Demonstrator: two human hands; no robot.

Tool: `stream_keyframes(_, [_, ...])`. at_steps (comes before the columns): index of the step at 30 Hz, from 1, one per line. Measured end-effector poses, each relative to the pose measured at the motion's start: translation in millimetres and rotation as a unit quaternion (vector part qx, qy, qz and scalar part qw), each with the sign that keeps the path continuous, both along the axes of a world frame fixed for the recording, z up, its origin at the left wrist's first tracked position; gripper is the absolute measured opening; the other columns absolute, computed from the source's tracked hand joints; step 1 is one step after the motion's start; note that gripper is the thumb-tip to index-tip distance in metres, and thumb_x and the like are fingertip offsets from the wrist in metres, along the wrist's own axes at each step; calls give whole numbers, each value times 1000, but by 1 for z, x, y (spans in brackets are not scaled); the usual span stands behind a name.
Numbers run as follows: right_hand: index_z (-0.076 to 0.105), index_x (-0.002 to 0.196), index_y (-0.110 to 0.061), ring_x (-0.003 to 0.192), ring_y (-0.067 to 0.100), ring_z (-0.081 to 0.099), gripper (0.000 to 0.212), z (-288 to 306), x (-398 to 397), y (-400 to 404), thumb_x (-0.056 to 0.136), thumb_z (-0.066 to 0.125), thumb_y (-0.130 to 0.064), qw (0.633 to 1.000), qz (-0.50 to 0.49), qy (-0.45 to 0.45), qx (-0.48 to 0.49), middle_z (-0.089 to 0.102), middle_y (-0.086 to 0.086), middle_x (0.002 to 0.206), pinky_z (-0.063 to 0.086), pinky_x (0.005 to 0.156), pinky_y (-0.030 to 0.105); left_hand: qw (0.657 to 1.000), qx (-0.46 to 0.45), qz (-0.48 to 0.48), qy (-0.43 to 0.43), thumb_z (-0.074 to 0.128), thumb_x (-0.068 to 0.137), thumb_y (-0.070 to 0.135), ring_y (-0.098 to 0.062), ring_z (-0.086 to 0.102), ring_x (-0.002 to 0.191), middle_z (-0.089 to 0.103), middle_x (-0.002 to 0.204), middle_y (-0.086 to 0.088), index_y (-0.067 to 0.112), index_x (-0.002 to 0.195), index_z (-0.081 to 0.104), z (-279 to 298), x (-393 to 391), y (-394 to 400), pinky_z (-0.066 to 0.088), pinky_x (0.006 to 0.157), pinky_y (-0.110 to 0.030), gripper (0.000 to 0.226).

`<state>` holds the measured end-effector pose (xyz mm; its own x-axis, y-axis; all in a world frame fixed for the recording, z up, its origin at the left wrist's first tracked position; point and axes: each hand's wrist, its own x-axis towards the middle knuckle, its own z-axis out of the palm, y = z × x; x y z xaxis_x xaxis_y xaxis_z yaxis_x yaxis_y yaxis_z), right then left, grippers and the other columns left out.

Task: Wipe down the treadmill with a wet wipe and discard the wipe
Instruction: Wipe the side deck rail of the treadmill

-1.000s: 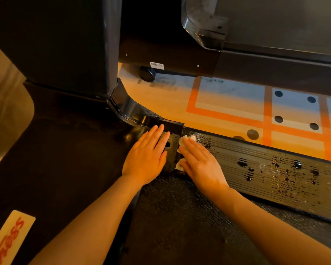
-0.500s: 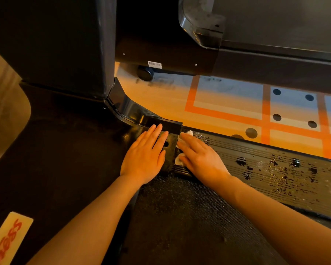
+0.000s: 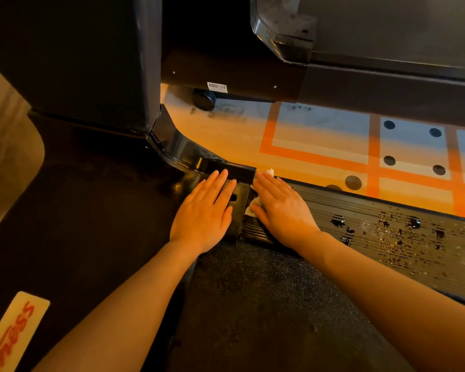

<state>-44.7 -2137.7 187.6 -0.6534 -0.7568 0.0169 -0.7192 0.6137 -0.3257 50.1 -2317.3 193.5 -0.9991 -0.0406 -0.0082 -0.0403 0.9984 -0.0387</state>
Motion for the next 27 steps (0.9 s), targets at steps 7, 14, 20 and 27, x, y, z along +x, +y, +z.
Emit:
stream_keyframes(7, [53, 138, -4, 137, 28, 44, 48, -9, 54, 20, 97, 48, -29, 997, 54, 46, -19, 48, 14, 147, 27, 112, 45, 1000, 21, 2, 3, 24, 100, 35, -26, 27, 146, 30, 158, -12, 11, 149, 37, 2, 1, 0, 24, 115, -39, 55])
stream_keyframes(14, [58, 134, -5, 134, 28, 48, 43, -20, 63, 25, 97, 48, -25, 990, 111, 89, -12, 53, 14, 143, 34, 111, 43, 1000, 21, 2, -8, 23, 100, 35, -27, 27, 146, 30, 158, -12, 11, 149, 37, 3, 0, 0, 27, 115, -41, 56])
stream_keyframes(20, [42, 146, -8, 144, 25, 26, 55, -7, 35, 27, 102, 30, -39, 994, -13, 86, 66, 28, 10, 155, 18, 115, 44, 1000, 14, 2, -14, 21, 100, 36, -26, 24, 147, 26, 159, -11, 12, 150, 33, 3, 1, 0, 22, 117, -38, 57])
stream_keyframes(27, [23, 154, -11, 150, 26, 2, 55, -6, 52, 23, 105, 39, -30, 994, -19, 41, 96, 5, 8, 161, 0, 123, 41, 1000, 17, 4, -17, 22, 100, 36, -26, 24, 147, 27, 159, -11, 12, 150, 33, 3, 1, 1, 24, 116, -40, 57])
